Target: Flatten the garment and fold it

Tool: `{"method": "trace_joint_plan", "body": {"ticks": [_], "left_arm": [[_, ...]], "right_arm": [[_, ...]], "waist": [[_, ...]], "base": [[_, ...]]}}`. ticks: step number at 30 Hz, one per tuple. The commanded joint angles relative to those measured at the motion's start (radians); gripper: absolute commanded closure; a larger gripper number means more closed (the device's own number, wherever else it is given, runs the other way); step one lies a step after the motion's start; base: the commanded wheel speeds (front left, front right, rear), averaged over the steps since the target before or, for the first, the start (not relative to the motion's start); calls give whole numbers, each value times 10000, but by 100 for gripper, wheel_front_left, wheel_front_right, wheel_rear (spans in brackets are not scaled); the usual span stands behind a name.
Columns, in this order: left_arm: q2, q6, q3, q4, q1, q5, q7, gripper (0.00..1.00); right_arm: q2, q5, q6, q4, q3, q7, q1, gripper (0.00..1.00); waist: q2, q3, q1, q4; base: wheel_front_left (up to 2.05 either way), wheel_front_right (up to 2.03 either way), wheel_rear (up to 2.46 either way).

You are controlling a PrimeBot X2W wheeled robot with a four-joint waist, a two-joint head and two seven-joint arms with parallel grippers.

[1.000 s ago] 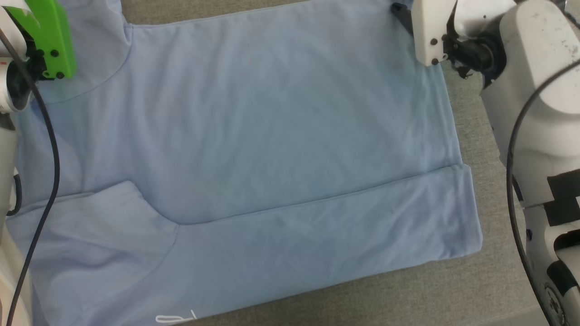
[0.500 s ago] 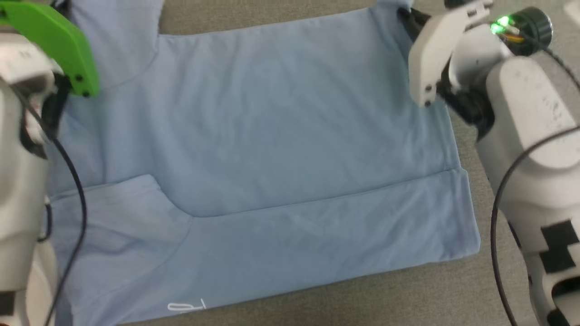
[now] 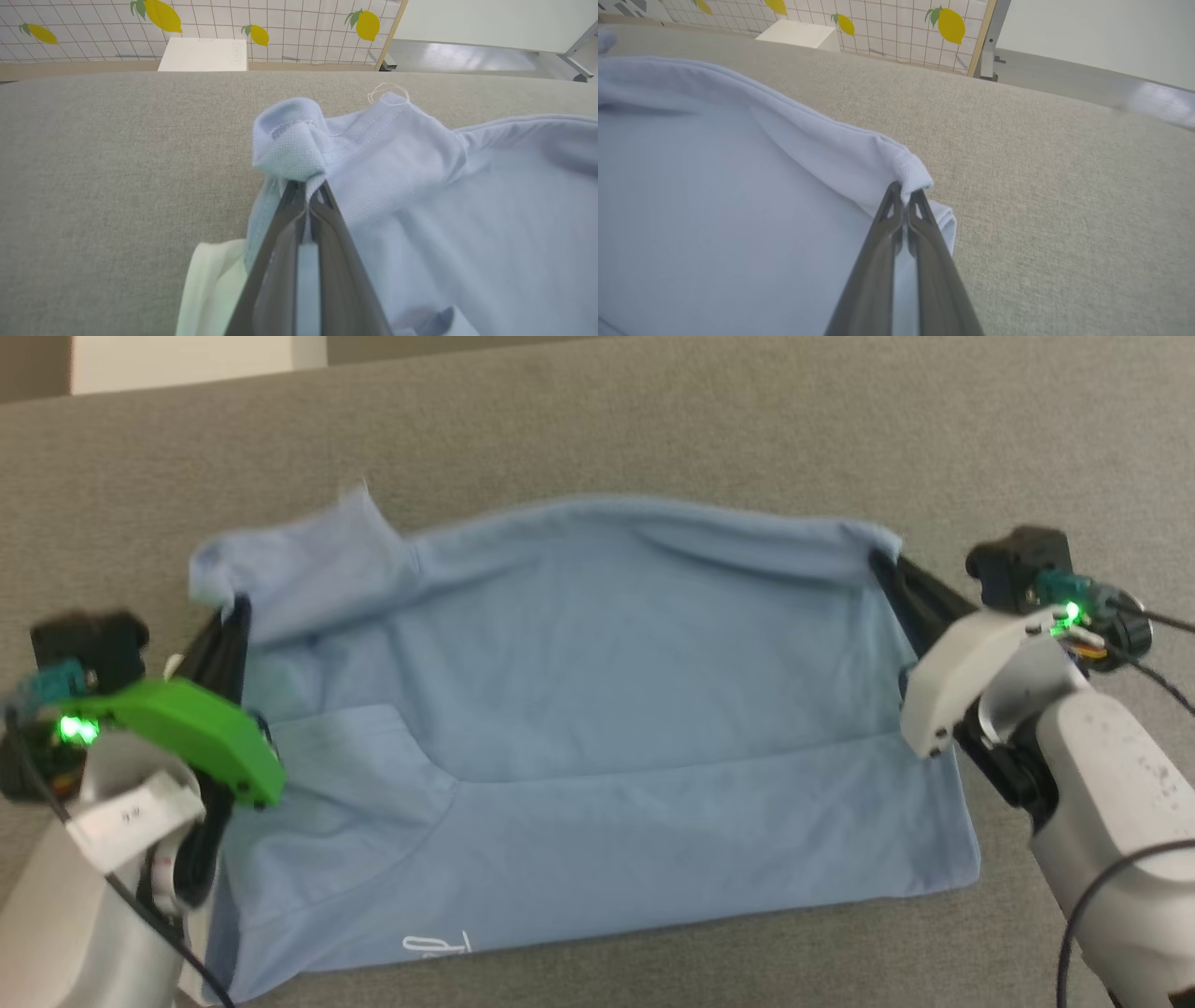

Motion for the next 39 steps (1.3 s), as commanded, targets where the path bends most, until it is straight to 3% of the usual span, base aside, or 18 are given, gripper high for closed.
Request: {"method": "trace_joint_plan", "body": {"ticks": [1, 13, 27, 28, 29, 30, 31, 39], "left_arm": [[-1, 56, 77, -152, 488, -205, -70, 100], [-56, 1, -260, -606, 3142, -847, 278, 100], [-270, -199, -1230, 335, 3481, -604, 726, 100], [-340, -179, -1216, 372, 3454, -616, 638, 77], [-422, -165, -1192, 387, 3427, -624, 496, 53], [-476, -150, -1162, 382, 3417, -615, 346, 0], [-534, -122, -1118, 353, 3413, -581, 128, 0], [-1208, 164, -645, -166, 3569, -351, -2063, 0]], "right_arm": [[-134, 82, -17, -130, 11, 150, 313, 100], [-1324, 301, -17, -1109, 421, 2778, 2118, 100], [-1299, 317, -17, -1626, 227, 5381, 3121, 100], [-1244, 348, -17, -1691, 133, 5387, 3175, 100], [-1181, 361, -17, -1800, -11, 5318, 3249, 90], [-1136, 370, -17, -1883, -127, 5285, 3330, 45], [-1077, 388, -17, -1989, -303, 5261, 3465, 0], [-315, 335, -17, -3318, -1925, 4894, 4920, 0]], "waist": [[0, -622, 1, 422], [0, -992, 1, 811], [0, -984, 1, 971], [0, -1025, 1, 990], [0, -1096, 1, 1019], [0, -1162, 1, 1042], [0, -1259, 1, 1074], [0, -1953, 1, 1340]], "base": [[0, 0, 0], [0, 0, 0], [0, 0, 0], [0, 0, 0], [0, 0, 0], [0, 0, 0], [0, 0, 0], [0, 0, 0]]}}
